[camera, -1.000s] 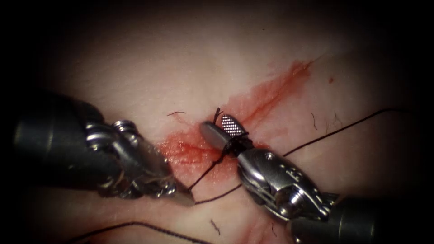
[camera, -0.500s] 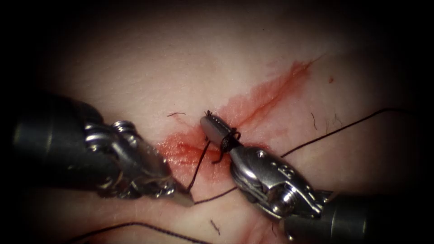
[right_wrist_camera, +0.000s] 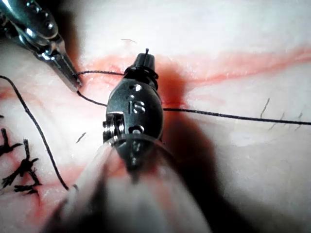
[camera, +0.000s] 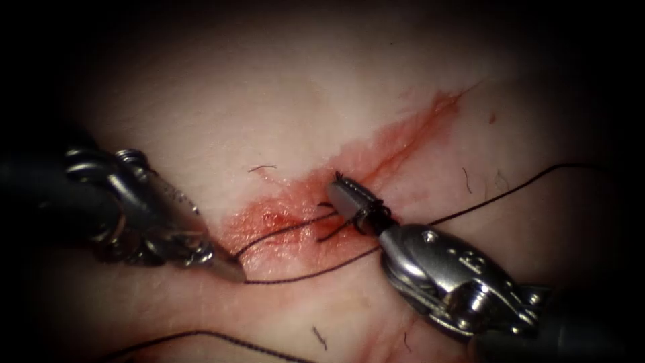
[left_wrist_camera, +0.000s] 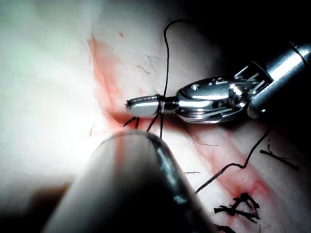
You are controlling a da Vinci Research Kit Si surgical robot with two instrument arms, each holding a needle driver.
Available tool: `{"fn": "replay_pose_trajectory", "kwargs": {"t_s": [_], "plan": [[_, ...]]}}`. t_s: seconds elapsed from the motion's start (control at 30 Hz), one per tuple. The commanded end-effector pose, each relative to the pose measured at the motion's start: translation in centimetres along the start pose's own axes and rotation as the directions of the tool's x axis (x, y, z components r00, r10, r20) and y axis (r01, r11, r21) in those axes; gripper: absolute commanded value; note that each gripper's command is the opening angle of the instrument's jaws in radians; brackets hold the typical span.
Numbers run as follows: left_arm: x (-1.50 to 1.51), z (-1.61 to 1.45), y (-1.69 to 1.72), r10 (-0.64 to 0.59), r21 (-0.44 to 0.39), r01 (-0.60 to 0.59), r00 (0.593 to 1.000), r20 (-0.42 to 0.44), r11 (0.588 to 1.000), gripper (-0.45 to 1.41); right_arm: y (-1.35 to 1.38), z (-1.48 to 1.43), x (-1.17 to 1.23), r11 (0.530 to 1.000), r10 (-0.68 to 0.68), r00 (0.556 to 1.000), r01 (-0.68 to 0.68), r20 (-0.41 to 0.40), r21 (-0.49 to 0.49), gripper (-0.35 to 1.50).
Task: Wound Closure
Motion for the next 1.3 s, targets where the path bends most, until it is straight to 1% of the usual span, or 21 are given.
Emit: {"fn": "replay_pose_trajectory", "kwargs": {"t_s": [0.03,0.13,0.23,0.43,0.53,0.6,0.77,0.8,0.87,1.0,1.13,1.23,1.3], "plan": [[0.03,0.07,-0.01,0.000,0.001,0.000,1.000,-0.002,1.000,-0.45,-0.04,0.11,0.02,1.000,0.002,1.000,-0.002,-0.022,0.010,-0.35],[0.02,0.09,-0.01,-0.006,0.003,0.006,1.000,-0.003,1.000,-0.45,-0.04,0.11,0.06,1.000,0.005,1.000,-0.004,-0.031,0.022,-0.35],[0.02,0.09,-0.02,-0.016,0.005,0.016,1.000,-0.005,1.000,-0.45,-0.05,0.09,0.06,0.999,-0.008,1.000,0.009,-0.024,0.035,-0.35],[-0.04,0.02,-0.12,-0.040,0.001,0.040,0.999,-0.001,0.999,-0.45,-0.02,0.01,0.08,0.990,-0.057,0.998,0.056,0.006,0.127,-0.35],[-0.05,-0.03,-0.16,-0.049,-0.004,0.049,0.999,0.005,0.999,-0.45,0.01,-0.07,0.04,0.979,-0.087,0.996,0.080,0.027,0.190,-0.35],[-0.06,-0.06,-0.19,-0.052,-0.004,0.052,0.999,0.004,0.999,-0.45,0.05,-0.13,0.00,0.970,-0.105,0.993,0.088,0.062,0.225,-0.35],[-0.07,-0.10,-0.23,-0.060,-0.004,0.060,0.998,0.001,0.998,-0.45,0.14,-0.19,-0.11,0.951,-0.143,0.984,0.107,0.108,0.289,-0.35],[-0.08,-0.13,-0.26,-0.065,-0.003,0.065,0.998,-0.002,0.998,-0.45,0.17,-0.21,-0.16,0.944,-0.165,0.978,0.119,0.125,0.307,-0.35],[-0.08,-0.18,-0.31,-0.079,0.001,0.079,0.997,-0.012,0.997,-0.45,0.20,-0.22,-0.20,0.939,-0.178,0.975,0.127,0.136,0.321,-0.35],[-0.12,-0.28,-0.43,-0.099,0.002,0.099,0.995,-0.017,0.995,-0.45,0.27,-0.20,-0.20,0.932,-0.197,0.971,0.142,0.136,0.335,-0.35],[-0.20,-0.43,-0.54,-0.123,0.004,0.123,0.992,-0.032,0.992,-0.45,0.38,-0.20,-0.18,0.914,-0.243,0.961,0.183,0.129,0.362,-0.35],[-0.23,-0.52,-0.57,-0.126,0.005,0.126,0.991,-0.040,0.992,-0.45,0.43,-0.19,-0.15,0.911,-0.254,0.959,0.193,0.129,0.364,-0.35],[-0.26,-0.54,-0.57,-0.130,0.005,0.130,0.991,-0.041,0.991,-0.45,0.45,-0.19,-0.11,0.899,-0.261,0.958,0.197,0.117,0.392,-0.35]]}}
